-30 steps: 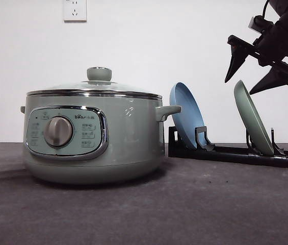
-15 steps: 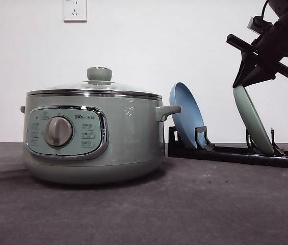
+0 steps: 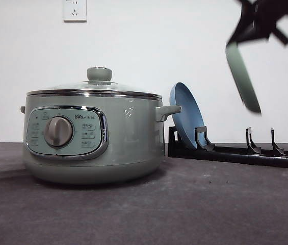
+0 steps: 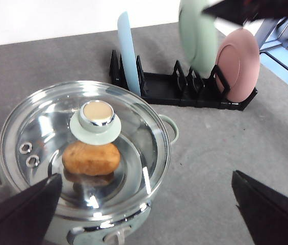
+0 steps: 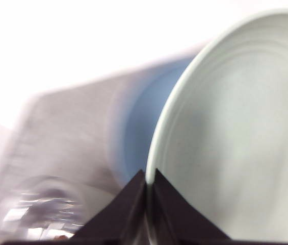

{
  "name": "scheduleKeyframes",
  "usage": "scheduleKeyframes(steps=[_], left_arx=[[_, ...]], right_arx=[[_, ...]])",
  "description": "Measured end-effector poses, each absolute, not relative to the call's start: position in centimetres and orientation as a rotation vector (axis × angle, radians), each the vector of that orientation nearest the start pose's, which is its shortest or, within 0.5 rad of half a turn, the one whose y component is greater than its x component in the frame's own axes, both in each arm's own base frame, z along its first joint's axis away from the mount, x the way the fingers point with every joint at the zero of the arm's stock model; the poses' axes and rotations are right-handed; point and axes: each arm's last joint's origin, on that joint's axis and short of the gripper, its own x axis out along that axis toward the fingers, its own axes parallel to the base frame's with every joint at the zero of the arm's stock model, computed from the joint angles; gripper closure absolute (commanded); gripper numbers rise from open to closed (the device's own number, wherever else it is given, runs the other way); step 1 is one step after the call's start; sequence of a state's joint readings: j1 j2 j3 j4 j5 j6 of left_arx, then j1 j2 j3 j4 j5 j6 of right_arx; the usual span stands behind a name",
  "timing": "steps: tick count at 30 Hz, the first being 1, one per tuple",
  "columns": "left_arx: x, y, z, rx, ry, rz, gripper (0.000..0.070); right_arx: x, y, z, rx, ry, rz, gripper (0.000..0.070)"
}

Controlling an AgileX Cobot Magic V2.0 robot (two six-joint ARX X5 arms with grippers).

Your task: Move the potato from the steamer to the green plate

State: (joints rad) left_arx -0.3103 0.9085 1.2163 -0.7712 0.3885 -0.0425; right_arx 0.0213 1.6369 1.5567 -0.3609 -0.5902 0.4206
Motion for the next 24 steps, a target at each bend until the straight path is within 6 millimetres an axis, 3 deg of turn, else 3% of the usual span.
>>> scheduleKeyframes(steps=[4,11,16,24], left_arx=[[14.6,-5.8,40.0,-0.059,0.499,-0.675,0.0],[14.6,-5.8,39.9,-0.059,0.503,-0.675,0.0],[14.6,-5.8,39.9,-0.059,0.506,-0.675,0.0],[14.6,-5.8,39.9,-0.059,0.51,-0.674,0.0]], right_arx=[[33.4,2.8,40.0,0.518,0.532,0.574,0.0699],[26.9,3.9,42.4,0.38,0.609,0.596,0.0699],[21.3,4.6,44.6,0.218,0.557,0.662,0.0699],[14.7,5.3,45.1,0.026,0.606,0.64,0.0699]])
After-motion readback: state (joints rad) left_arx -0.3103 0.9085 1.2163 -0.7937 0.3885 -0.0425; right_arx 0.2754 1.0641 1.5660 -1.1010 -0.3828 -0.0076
